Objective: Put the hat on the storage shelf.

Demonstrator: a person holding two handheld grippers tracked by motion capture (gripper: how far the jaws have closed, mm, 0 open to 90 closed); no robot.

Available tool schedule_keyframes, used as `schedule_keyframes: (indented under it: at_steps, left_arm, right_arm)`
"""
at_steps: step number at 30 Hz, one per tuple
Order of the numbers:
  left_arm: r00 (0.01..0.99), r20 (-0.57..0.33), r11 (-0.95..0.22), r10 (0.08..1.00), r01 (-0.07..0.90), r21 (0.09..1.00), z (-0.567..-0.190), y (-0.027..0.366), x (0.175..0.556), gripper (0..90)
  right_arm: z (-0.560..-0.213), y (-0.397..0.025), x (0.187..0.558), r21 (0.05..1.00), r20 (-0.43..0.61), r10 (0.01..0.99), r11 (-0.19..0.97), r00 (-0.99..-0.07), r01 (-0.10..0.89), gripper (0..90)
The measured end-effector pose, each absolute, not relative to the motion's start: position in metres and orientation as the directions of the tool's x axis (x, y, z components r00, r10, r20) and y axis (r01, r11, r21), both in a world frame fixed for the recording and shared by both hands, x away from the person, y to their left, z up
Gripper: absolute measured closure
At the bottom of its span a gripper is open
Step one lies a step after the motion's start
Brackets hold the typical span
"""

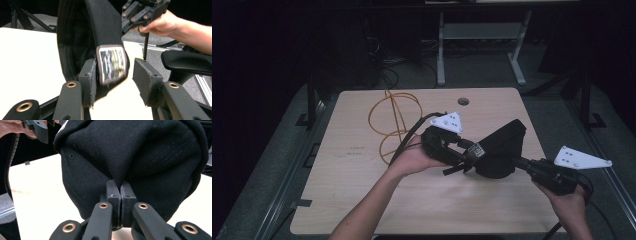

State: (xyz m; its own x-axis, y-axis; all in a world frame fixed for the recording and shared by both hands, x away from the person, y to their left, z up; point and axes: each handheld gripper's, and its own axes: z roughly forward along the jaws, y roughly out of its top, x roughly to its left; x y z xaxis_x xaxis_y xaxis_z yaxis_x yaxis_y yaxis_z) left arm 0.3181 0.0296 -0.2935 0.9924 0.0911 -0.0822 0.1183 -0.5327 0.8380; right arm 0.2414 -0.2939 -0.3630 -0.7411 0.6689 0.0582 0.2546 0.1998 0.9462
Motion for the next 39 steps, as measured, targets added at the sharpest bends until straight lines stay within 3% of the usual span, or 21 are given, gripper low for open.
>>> schedule_keyframes:
  at_steps: [39]
  left_arm:
    - [0.973,-0.062,-0.616,0.223,0.190,0.765,-0.363,0.096,0.292,43.0]
  right_arm:
    - [-0.317,-0.313,0.266,0.928,-0.001,0.684,0.273,-0.729,0.255,88.3]
